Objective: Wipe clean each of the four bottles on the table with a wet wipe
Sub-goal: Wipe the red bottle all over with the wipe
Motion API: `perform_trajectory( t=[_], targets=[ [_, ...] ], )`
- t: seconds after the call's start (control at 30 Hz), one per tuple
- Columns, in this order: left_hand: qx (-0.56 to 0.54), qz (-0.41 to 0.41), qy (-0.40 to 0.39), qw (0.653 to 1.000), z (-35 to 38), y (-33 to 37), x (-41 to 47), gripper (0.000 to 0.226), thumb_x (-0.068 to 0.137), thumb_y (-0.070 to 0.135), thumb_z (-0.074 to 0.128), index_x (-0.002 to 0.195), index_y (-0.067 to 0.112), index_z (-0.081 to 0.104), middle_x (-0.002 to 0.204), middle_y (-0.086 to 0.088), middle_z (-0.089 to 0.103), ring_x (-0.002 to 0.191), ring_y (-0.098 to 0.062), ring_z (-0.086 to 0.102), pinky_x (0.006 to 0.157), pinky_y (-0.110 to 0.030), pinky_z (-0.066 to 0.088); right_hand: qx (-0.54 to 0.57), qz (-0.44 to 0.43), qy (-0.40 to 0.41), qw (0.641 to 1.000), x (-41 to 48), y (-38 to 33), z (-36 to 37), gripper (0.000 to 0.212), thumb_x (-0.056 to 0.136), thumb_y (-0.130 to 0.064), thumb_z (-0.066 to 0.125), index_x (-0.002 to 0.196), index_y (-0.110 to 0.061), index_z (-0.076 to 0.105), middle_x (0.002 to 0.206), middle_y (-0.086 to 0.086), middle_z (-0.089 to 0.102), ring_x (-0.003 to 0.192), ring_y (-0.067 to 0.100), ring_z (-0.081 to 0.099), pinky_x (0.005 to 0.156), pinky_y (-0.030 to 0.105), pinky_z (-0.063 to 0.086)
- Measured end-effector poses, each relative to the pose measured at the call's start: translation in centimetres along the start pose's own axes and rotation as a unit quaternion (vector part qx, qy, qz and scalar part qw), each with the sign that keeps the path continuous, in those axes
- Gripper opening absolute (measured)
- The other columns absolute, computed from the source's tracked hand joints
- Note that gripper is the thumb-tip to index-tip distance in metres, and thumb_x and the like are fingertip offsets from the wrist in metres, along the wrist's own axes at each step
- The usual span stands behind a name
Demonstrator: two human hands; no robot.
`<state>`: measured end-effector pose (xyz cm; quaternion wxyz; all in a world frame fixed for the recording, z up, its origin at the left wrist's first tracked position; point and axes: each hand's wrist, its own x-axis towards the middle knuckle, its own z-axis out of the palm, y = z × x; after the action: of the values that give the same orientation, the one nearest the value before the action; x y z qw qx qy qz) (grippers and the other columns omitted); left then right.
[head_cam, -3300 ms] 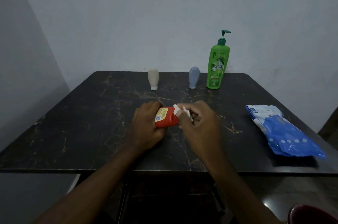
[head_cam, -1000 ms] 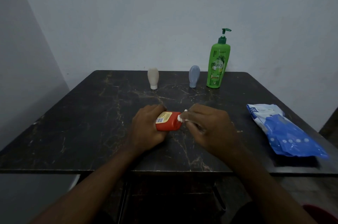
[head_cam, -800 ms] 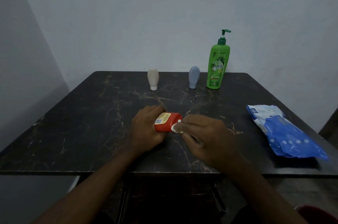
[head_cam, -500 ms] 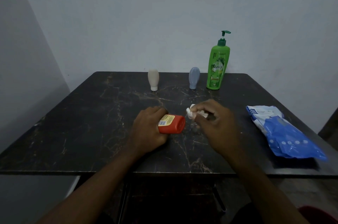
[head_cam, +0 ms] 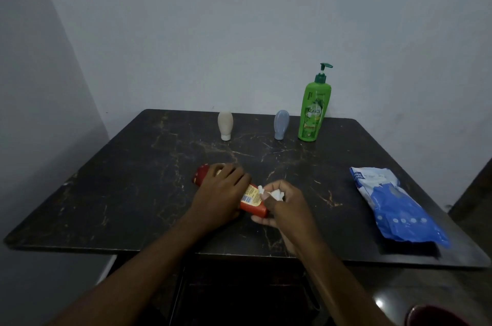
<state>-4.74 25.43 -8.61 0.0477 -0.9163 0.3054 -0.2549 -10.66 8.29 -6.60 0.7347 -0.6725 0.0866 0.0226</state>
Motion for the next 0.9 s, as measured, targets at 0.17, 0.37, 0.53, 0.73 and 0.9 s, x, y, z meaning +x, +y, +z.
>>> perform_trajectory(
  t=[0.17, 0.37, 0.53, 0.73, 0.9],
  targets=[
    [-0.011, 0.056, -0.063, 0.996, -2.8, -1.9, 2.8, 0.095, 0.071, 0.052, 0.084, 0.151, 0.026, 0.039, 0.16, -0.009, 0.035, 0.15, -0.033, 0.028, 0.119, -0.057, 0.014, 0.062, -0.056, 0.036, 0.996, 1.1, -0.1, -0.4, 0.006, 0.093, -0.014, 0.063, 0.096, -0.009, 0.061, 0.114, 0.012, 0.063, 0.097, 0.029, 0.069, 0.071, 0.042, 0.062],
    [-0.199, -0.164, -0.057, 0.965, -7.1, -5.2, 6.8, 0.091, 0.083, 0.072, 0.061, 0.157, 0.036, 0.021, 0.167, -0.006, 0.011, 0.154, -0.036, 0.011, 0.117, -0.067, 0.026, 0.094, -0.092, 0.074, 0.989, 3.4, -1.6, -1.7, 0.009, 0.094, -0.012, 0.06, 0.1, -0.005, 0.058, 0.107, 0.008, 0.068, 0.091, 0.021, 0.072, 0.073, 0.041, 0.062],
    [-0.399, -0.274, -0.102, 0.869, -8.0, -8.2, 10.7, 0.031, 0.096, 0.031, 0.067, 0.125, 0.024, 0.058, 0.127, -0.009, 0.063, 0.109, -0.026, 0.068, 0.084, -0.041, 0.063, 0.105, -0.099, 0.065, 0.987, 5.6, -1.9, -2.3, 0.01, 0.093, -0.013, 0.06, 0.1, -0.007, 0.058, 0.11, 0.007, 0.068, 0.095, 0.021, 0.072, 0.076, 0.045, 0.061],
    [-0.422, -0.253, -0.118, 0.863, -9.1, -9.0, 14.4, 0.023, 0.092, 0.019, 0.074, 0.115, 0.015, 0.068, 0.109, -0.003, 0.068, 0.098, -0.024, 0.07, 0.073, -0.033, 0.063, 0.104, -0.09, 0.046, 0.99, 8.6, -2.6, -3.1, 0.012, 0.094, -0.015, 0.06, 0.103, -0.007, 0.057, 0.112, 0.005, 0.066, 0.1, 0.023, 0.069, 0.077, 0.048, 0.061],
    [-0.398, -0.212, -0.086, 0.888, -9.1, -10.2, 18.3, 0.023, 0.091, 0.01, 0.074, 0.113, 0.014, 0.071, 0.111, -0.002, 0.066, 0.097, -0.021, 0.066, 0.065, -0.023, 0.058, 0.039, -0.092, 0.087, 0.991, 13.4, -2.6, -4.1, 0.005, 0.088, -0.015, 0.07, 0.093, -0.014, 0.071, 0.1, 0.003, 0.073, 0.092, 0.02, 0.071, 0.075, 0.037, 0.061]
  ],
)
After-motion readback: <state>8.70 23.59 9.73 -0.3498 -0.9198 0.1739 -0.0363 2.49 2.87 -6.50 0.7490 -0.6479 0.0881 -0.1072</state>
